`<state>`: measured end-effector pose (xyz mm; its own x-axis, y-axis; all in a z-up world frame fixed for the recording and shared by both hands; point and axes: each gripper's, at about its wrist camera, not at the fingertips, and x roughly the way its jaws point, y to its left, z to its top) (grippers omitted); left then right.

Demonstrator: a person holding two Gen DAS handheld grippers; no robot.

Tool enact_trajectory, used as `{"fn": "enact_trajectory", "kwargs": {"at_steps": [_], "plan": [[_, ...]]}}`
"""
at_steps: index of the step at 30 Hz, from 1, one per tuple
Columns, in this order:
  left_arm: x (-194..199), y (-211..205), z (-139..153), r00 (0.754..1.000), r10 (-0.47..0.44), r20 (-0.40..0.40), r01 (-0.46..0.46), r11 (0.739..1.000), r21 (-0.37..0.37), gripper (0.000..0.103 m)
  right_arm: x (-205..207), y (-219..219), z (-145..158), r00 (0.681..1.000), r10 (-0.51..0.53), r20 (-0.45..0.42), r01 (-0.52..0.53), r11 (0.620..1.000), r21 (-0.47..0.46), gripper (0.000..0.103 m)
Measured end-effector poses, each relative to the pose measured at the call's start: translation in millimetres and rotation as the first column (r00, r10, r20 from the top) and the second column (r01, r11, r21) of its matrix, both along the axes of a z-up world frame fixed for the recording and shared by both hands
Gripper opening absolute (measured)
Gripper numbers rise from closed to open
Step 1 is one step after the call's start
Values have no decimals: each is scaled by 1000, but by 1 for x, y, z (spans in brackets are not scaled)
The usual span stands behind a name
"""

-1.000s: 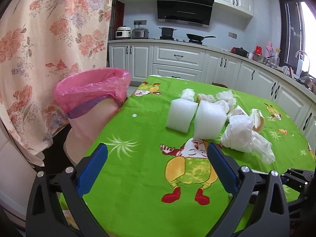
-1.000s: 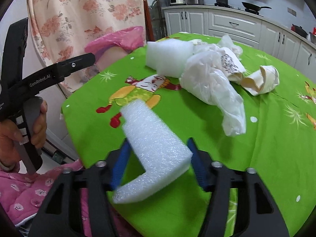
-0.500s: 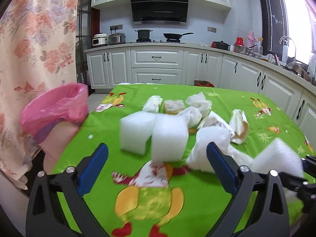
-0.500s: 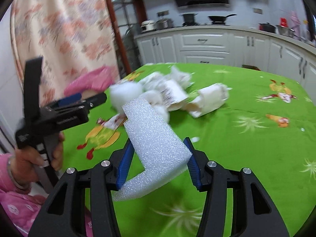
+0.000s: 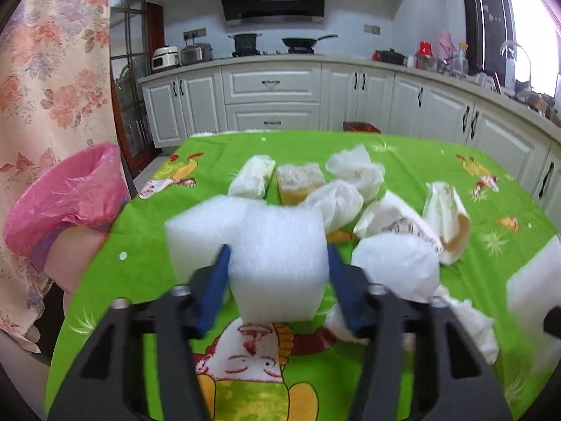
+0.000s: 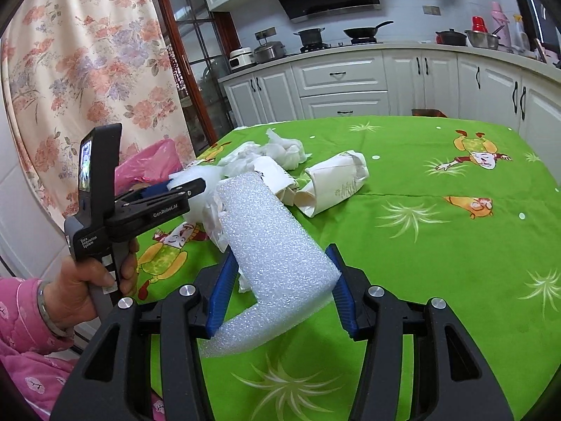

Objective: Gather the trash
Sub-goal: 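Grasp the L-shaped white foam with the right tool while the left tool grasps a white foam block, then carry both foam pieces over the pink bin and open both tools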

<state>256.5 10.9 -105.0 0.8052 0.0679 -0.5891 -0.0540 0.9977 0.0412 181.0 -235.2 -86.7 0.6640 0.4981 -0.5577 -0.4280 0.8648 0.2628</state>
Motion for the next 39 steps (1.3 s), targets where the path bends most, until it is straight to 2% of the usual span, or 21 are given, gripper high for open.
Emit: {"fn": "enact_trajectory", "kwargs": {"at_steps": [8, 15, 21, 29, 39], "plan": [[-39, -1, 14, 997, -34, 70, 32, 999, 25, 49, 2, 2, -4, 999, -49, -9, 49, 999, -11, 49], [-74, 13, 26, 995, -42, 89, 45, 998, -39, 49, 7, 27, 3, 999, -48, 13, 48, 998, -35, 49], [-94, 31, 41, 991, -11, 136, 21, 997, -69, 49, 15, 65, 18, 998, 11, 60, -7, 998, -62, 49], [-111, 65, 57, 981, 53, 184, -42, 997, -65, 49, 38, 121, 39, 989, 105, 102, -98, 993, -69, 49], [-127, 143, 71, 962, 187, 198, -182, 982, -41, 49, 66, 210, 57, 964, 241, 115, -236, 970, -54, 49]]}}
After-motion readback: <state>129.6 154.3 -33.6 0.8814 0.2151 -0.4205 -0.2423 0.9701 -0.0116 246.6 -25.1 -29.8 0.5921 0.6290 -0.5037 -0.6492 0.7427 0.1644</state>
